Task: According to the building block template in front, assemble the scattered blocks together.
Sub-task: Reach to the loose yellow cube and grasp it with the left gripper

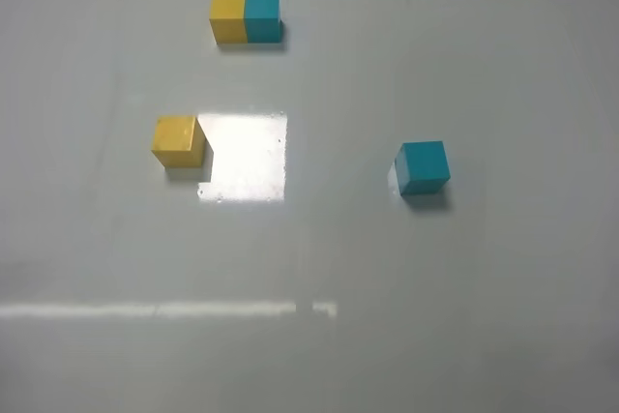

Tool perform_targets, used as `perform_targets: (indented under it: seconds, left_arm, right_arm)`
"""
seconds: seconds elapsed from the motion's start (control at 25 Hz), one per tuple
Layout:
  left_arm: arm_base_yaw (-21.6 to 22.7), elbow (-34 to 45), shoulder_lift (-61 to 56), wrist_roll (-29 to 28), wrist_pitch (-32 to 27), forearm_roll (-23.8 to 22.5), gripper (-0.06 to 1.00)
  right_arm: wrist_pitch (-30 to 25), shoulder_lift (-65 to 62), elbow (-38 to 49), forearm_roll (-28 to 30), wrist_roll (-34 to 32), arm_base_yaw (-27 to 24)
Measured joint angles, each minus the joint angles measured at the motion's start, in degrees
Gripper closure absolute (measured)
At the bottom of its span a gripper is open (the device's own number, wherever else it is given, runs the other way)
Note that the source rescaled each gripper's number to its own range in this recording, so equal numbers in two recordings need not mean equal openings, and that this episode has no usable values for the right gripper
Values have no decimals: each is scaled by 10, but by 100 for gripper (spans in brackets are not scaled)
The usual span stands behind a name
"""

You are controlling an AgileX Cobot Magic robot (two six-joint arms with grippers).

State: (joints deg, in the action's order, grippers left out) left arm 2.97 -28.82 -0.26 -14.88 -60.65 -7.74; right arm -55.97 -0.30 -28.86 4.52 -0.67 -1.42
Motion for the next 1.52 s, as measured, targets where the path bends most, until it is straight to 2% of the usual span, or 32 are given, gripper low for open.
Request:
perform_targets:
  seconds: [0.08,0.16,0.52,0.72,0.92,1.08,1.28,1.52]
  left_arm:
    - [0,0,0,0,0,0,4]
    - [0,0,0,0,0,0,7]
    - [0,0,0,2,0,0,9]
    - [0,-4,1,68,8,-1,9]
    - [-4,-48,46,109,9,0,9]
    - [-50,-95,110,157,8,-9,9]
    - [-131,-160,215,213,-8,-60,10]
    - [-275,-259,359,230,-67,-143,10]
  right_arm:
    - [0,0,0,0,0,0]
    - [0,0,0,0,0,0]
    - [0,0,0,0,0,0]
    - [0,0,0,0,0,0]
    - [0,0,0,0,0,0]
    - [0,0,0,0,0,0]
    - [0,0,0,0,0,0]
    - [0,0,0,0,0,0]
